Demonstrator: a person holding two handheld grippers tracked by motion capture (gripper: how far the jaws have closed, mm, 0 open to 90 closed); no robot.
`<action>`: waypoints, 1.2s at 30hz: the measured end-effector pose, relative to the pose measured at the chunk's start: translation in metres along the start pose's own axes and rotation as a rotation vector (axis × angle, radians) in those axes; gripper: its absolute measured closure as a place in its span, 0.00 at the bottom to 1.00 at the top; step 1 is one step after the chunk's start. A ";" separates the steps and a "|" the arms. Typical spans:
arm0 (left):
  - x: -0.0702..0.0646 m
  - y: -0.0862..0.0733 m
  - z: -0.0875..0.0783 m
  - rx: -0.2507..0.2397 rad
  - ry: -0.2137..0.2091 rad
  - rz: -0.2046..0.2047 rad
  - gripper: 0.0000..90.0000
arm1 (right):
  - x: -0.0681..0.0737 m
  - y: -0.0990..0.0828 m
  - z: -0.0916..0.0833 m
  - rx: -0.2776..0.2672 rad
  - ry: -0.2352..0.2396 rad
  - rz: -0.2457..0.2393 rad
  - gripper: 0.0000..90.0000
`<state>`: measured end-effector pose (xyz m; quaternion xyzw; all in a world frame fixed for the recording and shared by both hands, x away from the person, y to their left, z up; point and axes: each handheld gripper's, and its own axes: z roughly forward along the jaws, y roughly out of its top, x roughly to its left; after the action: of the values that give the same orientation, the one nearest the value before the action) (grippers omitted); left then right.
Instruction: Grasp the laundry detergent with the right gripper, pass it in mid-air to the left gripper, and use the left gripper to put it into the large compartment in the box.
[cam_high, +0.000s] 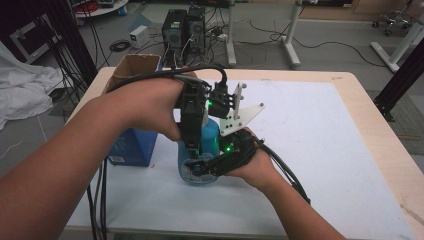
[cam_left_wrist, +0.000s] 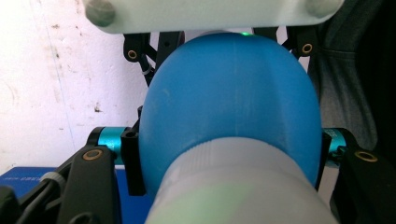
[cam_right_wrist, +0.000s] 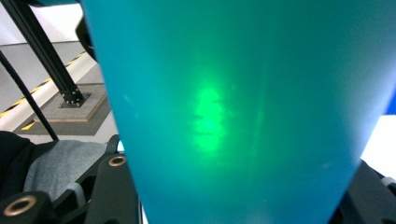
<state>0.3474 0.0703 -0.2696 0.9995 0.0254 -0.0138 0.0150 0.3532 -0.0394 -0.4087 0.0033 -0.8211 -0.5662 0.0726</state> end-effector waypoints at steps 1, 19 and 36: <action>0.000 0.000 0.000 0.000 -0.001 -0.003 0.41 | 0.000 0.000 0.000 0.000 0.000 -0.001 0.51; -0.002 0.002 -0.002 0.009 -0.025 -0.029 0.43 | 0.002 0.000 0.000 -0.002 0.023 -0.012 0.49; -0.003 -0.001 -0.009 0.004 -0.023 -0.043 0.43 | 0.005 0.000 -0.015 -0.028 0.018 0.012 0.31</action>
<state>0.3446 0.0710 -0.2606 0.9985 0.0469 -0.0257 0.0132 0.3503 -0.0541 -0.4031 0.0023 -0.8125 -0.5770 0.0835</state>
